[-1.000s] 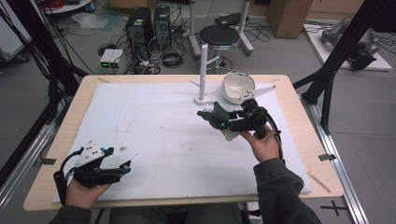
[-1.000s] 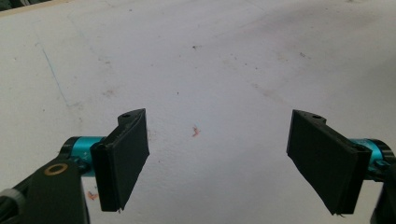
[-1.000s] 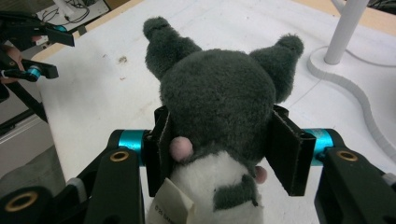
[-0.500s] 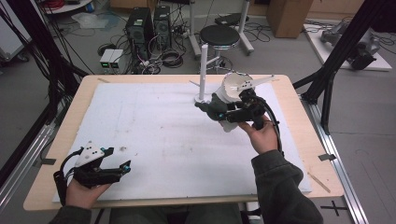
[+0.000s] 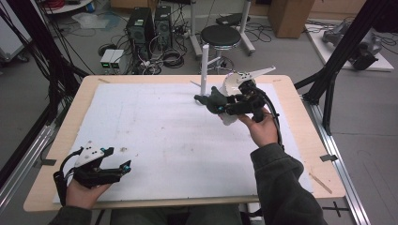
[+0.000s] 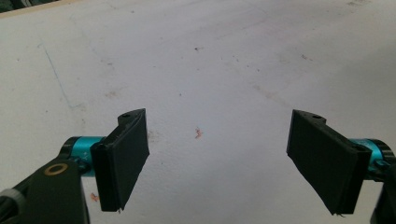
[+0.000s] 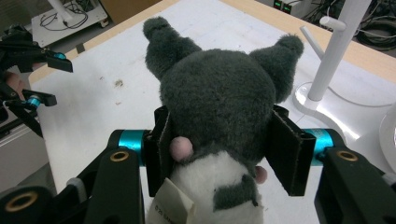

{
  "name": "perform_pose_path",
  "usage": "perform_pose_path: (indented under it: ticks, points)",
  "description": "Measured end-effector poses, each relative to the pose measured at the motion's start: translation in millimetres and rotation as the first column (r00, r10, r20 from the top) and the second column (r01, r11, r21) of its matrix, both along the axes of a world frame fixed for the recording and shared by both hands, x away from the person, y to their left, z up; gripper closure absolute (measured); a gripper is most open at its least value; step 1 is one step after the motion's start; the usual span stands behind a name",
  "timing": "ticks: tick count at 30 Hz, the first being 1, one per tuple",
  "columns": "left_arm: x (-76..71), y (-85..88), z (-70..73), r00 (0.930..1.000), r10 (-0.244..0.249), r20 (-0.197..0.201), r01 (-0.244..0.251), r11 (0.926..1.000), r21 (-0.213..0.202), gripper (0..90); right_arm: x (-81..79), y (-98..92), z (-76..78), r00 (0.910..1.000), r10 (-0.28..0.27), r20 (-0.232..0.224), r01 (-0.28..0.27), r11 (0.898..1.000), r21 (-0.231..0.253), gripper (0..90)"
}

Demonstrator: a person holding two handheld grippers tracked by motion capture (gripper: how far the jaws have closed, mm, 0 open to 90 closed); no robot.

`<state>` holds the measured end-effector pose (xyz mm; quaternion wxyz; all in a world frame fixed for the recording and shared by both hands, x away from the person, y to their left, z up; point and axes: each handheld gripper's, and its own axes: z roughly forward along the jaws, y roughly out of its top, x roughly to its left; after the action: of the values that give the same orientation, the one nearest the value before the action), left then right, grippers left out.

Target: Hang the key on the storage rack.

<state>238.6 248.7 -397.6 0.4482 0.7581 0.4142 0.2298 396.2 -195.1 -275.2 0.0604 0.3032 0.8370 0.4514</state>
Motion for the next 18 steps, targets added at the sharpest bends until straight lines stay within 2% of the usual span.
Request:
perform_pose_path:
  ticks: [4, 18]
  points:
    - [0.4, 1.5, -0.2, 1.0, -0.001, -0.002, 0.001, 1.0, 0.0, 21.2, 4.0, 3.6, 3.8, 1.0, 0.002, -0.006, -0.002, 1.0, -0.004, 47.5]
    - [2.4, -0.8, -1.1, 1.0, 0.002, -0.003, -0.002, 1.0, 0.006, 21.2, 20.4, 9.2, 19.0, 0.9998, 0.003, 0.02, -0.003, 1.0, 0.005, 47.6]
